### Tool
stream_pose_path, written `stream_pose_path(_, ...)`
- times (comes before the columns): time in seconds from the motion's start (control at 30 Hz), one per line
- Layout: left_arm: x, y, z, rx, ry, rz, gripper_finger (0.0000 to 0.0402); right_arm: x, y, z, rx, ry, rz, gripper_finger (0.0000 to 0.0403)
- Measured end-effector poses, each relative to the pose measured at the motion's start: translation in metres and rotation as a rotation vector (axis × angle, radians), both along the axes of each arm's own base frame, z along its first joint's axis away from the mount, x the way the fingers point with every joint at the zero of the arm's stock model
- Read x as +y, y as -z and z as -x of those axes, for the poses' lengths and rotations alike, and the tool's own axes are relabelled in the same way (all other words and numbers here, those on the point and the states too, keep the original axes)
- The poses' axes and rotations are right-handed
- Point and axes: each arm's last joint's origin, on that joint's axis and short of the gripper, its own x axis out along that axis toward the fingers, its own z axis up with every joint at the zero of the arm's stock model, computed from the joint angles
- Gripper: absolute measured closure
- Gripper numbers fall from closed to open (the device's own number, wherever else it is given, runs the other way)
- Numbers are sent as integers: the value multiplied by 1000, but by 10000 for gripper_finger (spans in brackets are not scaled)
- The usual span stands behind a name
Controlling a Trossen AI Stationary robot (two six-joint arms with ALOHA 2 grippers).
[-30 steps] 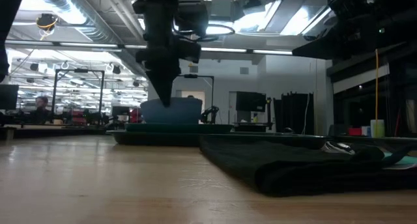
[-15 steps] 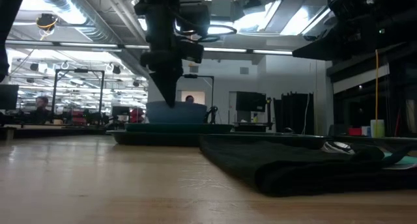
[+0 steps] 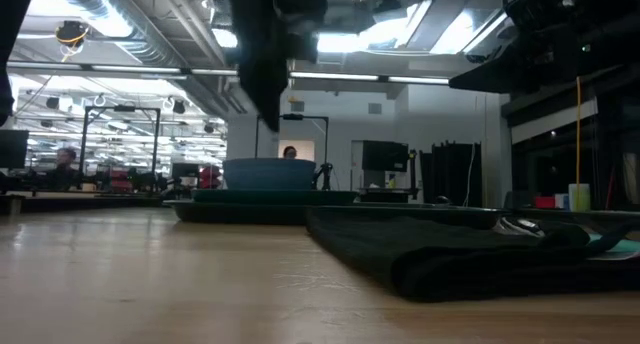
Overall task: Set up tray
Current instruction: Put the blue bowl on the green plate on the green serving tray, then put the black napkin on the green serving tray to the right of the green plate
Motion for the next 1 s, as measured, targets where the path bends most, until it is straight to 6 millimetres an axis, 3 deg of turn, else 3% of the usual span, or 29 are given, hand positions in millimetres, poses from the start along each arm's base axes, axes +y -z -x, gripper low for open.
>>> stream_pose_path(0.2, -15, -44, 6, -115, 24, -89, 322, 0, 0, 0, 0, 1, -7, 392)
stream_pose_path(0.4, -55, -52, 34, -202, 10, -193, 355, 0, 0, 0, 0, 0, -8, 392)
stream_pose_path(0.67, -114, -24, 72, -442, 108, -131, 399, 0, -6, -1, -68, -5, -13, 392)
stream_pose_path(1.0, -153, 22, 114, -774, 157, -63, 399, 22, -3, 1, -36, -121, -95, 398)
